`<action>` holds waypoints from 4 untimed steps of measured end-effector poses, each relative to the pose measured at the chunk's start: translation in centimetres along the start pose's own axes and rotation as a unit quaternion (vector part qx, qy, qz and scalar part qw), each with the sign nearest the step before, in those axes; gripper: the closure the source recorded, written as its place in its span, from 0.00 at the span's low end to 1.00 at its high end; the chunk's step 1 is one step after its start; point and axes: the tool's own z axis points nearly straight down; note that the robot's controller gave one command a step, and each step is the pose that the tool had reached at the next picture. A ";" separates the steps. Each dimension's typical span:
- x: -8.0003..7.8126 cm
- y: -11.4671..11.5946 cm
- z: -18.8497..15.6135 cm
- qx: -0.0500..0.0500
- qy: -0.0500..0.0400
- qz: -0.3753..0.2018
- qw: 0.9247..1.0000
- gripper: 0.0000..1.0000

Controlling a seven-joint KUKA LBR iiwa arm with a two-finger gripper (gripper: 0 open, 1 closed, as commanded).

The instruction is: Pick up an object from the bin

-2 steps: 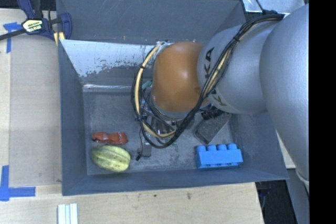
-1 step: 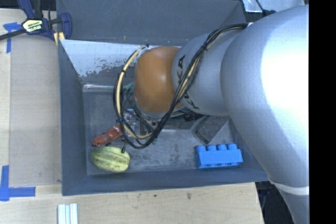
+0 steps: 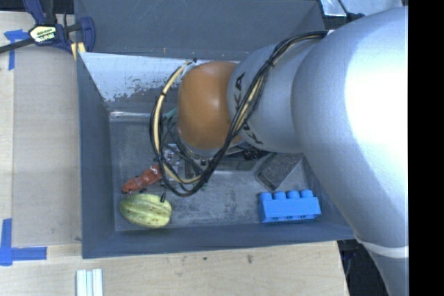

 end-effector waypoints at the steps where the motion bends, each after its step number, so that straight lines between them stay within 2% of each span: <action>1: -0.7 0.4 -1.4 0.002 0.004 -0.037 0.999 1.00; 2: -0.8 -0.3 -6.5 0.000 0.001 -0.086 0.996 1.00; 3: -1.4 0.1 -0.7 0.002 0.005 -0.014 1.000 0.00; 4: -1.5 0.1 -1.1 0.002 0.002 -0.014 1.000 1.00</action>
Offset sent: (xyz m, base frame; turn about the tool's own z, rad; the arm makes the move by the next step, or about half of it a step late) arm 0.0010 -0.0150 0.1112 -0.0637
